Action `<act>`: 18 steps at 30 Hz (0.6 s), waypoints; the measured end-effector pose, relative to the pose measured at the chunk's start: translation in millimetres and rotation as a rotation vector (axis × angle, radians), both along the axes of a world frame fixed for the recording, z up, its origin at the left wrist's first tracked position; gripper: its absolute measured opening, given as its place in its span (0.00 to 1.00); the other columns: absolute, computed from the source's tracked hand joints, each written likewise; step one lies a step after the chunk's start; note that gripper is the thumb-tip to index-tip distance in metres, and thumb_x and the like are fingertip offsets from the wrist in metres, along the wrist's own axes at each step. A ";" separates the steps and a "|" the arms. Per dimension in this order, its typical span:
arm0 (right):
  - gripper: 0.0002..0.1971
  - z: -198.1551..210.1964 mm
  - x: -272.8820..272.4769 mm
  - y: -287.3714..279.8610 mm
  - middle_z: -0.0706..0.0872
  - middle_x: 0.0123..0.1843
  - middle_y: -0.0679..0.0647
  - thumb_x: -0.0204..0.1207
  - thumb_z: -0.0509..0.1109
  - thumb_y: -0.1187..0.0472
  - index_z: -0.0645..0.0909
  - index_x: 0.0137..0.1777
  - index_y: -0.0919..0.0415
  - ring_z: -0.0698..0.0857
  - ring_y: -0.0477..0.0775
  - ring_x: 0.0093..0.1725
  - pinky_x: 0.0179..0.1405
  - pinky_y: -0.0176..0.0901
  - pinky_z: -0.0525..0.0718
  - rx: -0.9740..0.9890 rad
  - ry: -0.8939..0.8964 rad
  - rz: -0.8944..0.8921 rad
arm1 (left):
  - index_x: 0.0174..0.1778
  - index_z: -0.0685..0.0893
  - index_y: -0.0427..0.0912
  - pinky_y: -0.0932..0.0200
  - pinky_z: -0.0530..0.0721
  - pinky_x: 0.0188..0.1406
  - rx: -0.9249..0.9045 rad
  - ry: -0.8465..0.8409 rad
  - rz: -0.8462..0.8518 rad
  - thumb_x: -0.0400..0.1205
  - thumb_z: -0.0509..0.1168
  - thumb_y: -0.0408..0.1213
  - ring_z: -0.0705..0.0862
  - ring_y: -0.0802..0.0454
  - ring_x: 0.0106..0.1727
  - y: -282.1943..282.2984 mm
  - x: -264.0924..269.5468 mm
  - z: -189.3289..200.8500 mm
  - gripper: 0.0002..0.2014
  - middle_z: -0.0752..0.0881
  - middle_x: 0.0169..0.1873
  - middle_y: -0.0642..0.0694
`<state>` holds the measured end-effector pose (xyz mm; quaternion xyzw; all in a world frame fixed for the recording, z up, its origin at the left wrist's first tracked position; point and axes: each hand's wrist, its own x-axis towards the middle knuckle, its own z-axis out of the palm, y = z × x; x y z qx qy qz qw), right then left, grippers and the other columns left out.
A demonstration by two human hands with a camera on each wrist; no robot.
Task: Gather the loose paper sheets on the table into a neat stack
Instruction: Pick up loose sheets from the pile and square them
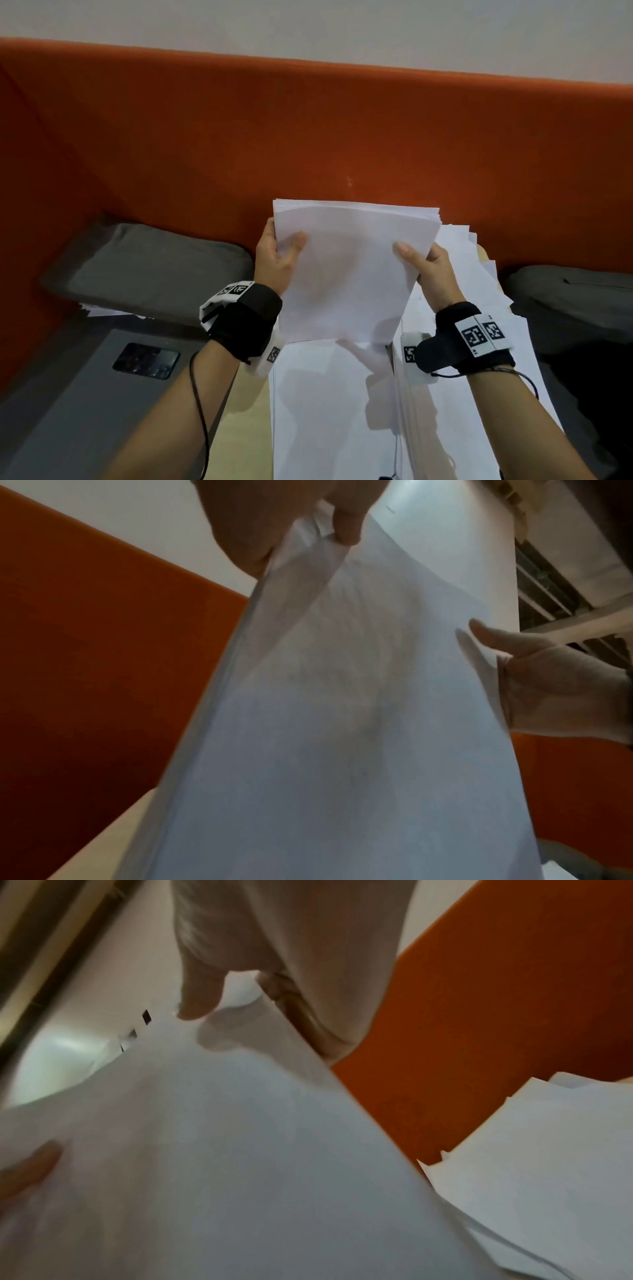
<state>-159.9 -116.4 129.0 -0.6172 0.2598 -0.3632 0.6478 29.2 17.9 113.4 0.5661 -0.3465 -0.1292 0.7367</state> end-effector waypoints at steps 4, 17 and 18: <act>0.03 -5.1 3.6 3.8 0.91 0.37 0.43 0.75 0.71 0.63 0.84 0.46 0.57 0.89 0.42 0.38 0.37 0.33 0.84 -0.006 0.058 -0.039 | 0.54 0.77 0.50 0.58 0.84 0.52 0.007 -0.010 0.021 0.75 0.63 0.38 0.85 0.66 0.46 -0.6 -2.7 1.3 0.11 0.84 0.47 0.54; 0.11 -50.4 5.6 2.6 0.87 0.45 0.55 0.77 0.71 0.62 0.81 0.57 0.64 0.85 0.53 0.43 0.46 0.37 0.83 0.004 0.396 -0.032 | 0.64 0.75 0.37 0.70 0.81 0.52 0.414 0.011 -0.087 0.78 0.66 0.25 0.82 0.52 0.55 20.1 0.6 -79.3 0.18 0.83 0.56 0.45; 0.09 -49.1 4.3 -0.8 0.84 0.38 0.52 0.77 0.70 0.63 0.80 0.56 0.64 0.82 0.49 0.37 0.37 0.30 0.81 -0.016 0.412 -0.039 | 0.58 0.78 0.40 0.70 0.82 0.46 0.466 0.034 -0.105 0.79 0.66 0.25 0.83 0.51 0.50 24.8 2.4 -84.9 0.13 0.84 0.52 0.44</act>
